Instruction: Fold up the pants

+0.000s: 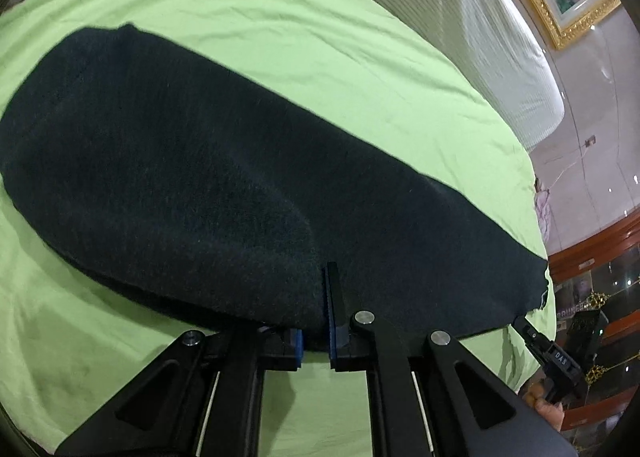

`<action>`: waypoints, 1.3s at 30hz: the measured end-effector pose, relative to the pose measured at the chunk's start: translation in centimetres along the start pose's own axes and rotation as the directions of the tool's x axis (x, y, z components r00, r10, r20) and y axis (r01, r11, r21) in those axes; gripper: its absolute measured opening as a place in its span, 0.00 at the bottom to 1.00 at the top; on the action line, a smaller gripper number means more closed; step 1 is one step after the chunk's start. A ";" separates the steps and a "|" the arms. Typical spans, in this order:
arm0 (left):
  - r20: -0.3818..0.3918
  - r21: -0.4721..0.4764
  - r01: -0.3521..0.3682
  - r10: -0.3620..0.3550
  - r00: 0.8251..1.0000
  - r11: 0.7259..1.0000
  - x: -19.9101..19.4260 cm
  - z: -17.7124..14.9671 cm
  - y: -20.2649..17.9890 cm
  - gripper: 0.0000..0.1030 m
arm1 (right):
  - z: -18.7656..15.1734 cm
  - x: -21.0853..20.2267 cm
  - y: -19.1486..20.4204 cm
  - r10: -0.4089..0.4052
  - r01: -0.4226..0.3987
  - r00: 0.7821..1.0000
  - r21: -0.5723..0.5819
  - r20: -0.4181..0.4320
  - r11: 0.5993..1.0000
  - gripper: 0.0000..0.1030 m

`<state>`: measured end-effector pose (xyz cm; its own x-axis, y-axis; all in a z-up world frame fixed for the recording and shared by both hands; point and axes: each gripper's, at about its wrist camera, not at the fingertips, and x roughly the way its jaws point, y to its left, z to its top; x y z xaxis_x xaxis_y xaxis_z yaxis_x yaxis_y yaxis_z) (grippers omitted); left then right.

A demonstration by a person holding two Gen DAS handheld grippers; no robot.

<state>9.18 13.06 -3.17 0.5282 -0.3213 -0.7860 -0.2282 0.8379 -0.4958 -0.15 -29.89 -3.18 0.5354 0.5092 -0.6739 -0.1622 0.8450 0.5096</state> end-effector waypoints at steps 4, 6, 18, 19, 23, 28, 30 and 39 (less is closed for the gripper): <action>-0.004 0.035 0.009 -0.009 1.000 0.999 -1.4 -0.9 1.5 0.15 | -0.1 -0.8 0.5 0.013 -0.015 0.999 -0.026 -0.049 1.000 0.08; 0.005 0.042 0.005 -0.006 1.000 0.999 -2.4 -1.9 2.5 0.16 | 0.0 -1.4 1.9 0.059 -0.063 0.997 -0.067 -0.048 0.996 0.08; 0.126 -0.238 -0.031 0.062 0.990 0.971 -8.6 -0.8 9.4 0.69 | 4.0 3.1 11.1 0.171 -0.178 0.984 -0.221 -0.048 0.959 0.44; 0.134 -0.271 -0.020 0.058 0.989 0.962 -8.8 -0.5 10.2 0.69 | 4.5 3.9 11.8 0.163 -0.171 0.985 -0.236 -0.050 0.957 0.44; 0.125 -0.347 -0.042 0.091 0.988 0.937 -8.1 0.6 11.7 0.70 | 6.8 6.3 14.0 0.163 -0.171 0.985 -0.283 -0.050 0.944 0.44; 0.099 -0.411 -0.038 0.086 0.991 0.911 -6.3 1.8 13.5 0.70 | 10.0 11.5 16.2 0.078 -0.102 0.994 -0.374 -0.080 0.922 0.44; 0.101 -0.417 -0.039 0.089 0.991 0.908 -5.9 2.1 13.7 0.70 | 10.7 14.0 16.8 0.038 -0.085 0.992 -0.402 -0.123 0.912 0.44; 0.138 -0.332 -0.063 0.115 0.984 0.941 -4.5 3.1 13.1 0.70 | 8.4 22.2 19.0 -0.103 -0.120 0.938 -0.590 -0.330 0.798 0.44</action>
<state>6.36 26.83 -4.99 0.6065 -0.1585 -0.7791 -0.5195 0.6628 -0.5393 15.59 -3.92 -3.97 0.2458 0.4448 -0.8613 -0.6831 0.7099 0.1717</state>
